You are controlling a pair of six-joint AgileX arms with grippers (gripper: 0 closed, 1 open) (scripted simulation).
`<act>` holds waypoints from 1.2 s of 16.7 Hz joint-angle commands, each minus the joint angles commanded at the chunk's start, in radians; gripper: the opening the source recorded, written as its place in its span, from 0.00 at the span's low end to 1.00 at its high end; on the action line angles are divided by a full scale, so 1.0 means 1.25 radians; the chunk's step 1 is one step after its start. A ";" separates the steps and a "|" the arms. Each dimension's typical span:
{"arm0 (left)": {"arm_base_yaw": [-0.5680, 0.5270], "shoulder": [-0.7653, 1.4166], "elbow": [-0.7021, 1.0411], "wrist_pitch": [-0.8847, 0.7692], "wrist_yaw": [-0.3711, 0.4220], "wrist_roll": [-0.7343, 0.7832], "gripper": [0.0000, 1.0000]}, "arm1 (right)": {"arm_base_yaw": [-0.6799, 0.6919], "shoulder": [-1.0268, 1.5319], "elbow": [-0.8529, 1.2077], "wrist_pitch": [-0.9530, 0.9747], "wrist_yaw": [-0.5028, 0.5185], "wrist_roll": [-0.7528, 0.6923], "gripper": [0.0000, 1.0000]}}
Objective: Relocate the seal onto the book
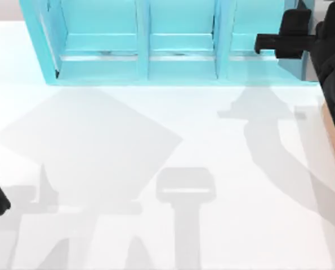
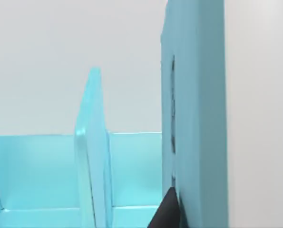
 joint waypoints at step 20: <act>0.000 0.000 0.000 0.000 0.000 0.000 1.00 | 0.204 0.290 -0.186 0.303 0.073 -1.018 0.00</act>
